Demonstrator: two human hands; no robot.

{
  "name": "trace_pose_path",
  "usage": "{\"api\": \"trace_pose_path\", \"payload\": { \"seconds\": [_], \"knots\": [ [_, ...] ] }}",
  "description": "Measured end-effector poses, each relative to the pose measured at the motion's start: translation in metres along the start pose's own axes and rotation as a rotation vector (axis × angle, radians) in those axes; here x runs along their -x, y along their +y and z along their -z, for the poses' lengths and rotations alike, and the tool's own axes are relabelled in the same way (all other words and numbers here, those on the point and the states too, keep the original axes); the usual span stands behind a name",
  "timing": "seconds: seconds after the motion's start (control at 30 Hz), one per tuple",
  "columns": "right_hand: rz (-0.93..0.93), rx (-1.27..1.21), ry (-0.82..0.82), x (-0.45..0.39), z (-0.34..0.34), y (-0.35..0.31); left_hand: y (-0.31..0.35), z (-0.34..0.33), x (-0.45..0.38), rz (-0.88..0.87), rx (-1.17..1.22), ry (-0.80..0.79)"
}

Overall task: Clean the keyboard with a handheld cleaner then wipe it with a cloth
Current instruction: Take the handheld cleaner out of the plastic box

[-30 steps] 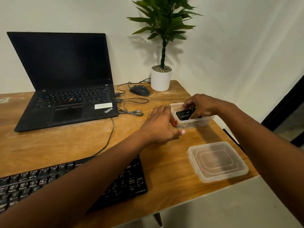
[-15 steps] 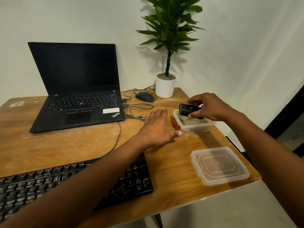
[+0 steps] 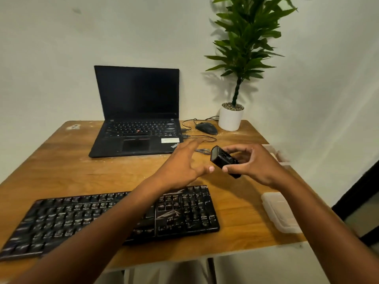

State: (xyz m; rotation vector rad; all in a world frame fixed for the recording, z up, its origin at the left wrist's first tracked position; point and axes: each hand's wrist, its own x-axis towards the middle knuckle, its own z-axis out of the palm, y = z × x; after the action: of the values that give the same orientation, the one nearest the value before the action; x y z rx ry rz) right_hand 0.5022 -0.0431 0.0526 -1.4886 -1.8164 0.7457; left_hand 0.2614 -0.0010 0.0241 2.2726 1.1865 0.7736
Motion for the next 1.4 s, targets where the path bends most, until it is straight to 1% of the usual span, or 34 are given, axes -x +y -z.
{"api": "trace_pose_path", "payload": {
  "seconds": [0.07, 0.13, 0.27, 0.4, 0.53, 0.67, 0.77, 0.87, 0.93, 1.0, 1.13, 1.4],
  "knots": [
    [0.012, 0.016, -0.027, 0.000, -0.017, -0.004, -0.004, 0.011, 0.009, -0.033, 0.018, -0.007],
    [0.022, 0.053, -0.056, 0.000, -0.033, -0.010, -0.009, 0.019, 0.019, -0.036, -0.012, -0.009],
    [0.058, 0.126, -0.101, -0.005, -0.054, -0.026, -0.021, 0.033, 0.038, 0.021, -0.050, -0.005],
    [0.092, 0.110, -0.118, -0.008, -0.066, -0.047, -0.030, 0.045, 0.055, 0.038, -0.079, 0.025],
    [0.099, -0.030, -0.084, -0.015, -0.077, -0.059, -0.040, 0.050, 0.070, 0.073, -0.057, 0.160],
    [0.086, -0.279, 0.026, -0.019, -0.094, -0.066, -0.046, 0.047, 0.082, 0.089, 0.001, 0.347],
    [0.022, -0.479, 0.098, -0.024, -0.110, -0.068, -0.049, 0.044, 0.088, 0.083, -0.001, 0.481],
    [-0.078, -0.806, 0.059, -0.025, -0.127, -0.077, -0.051, 0.041, 0.092, 0.075, -0.013, 0.579],
    [-0.123, -0.913, 0.037, -0.023, -0.139, -0.085, -0.051, 0.039, 0.093, 0.066, -0.013, 0.626],
    [-0.168, -0.952, 0.046, -0.022, -0.149, -0.091, -0.052, 0.038, 0.095, 0.076, -0.021, 0.649],
    [-0.221, -0.918, 0.079, -0.022, -0.161, -0.100, -0.054, 0.039, 0.099, 0.084, -0.045, 0.650],
    [-0.216, -0.854, 0.050, -0.024, -0.167, -0.109, -0.061, 0.045, 0.103, 0.068, -0.070, 0.639]
  ]
}}
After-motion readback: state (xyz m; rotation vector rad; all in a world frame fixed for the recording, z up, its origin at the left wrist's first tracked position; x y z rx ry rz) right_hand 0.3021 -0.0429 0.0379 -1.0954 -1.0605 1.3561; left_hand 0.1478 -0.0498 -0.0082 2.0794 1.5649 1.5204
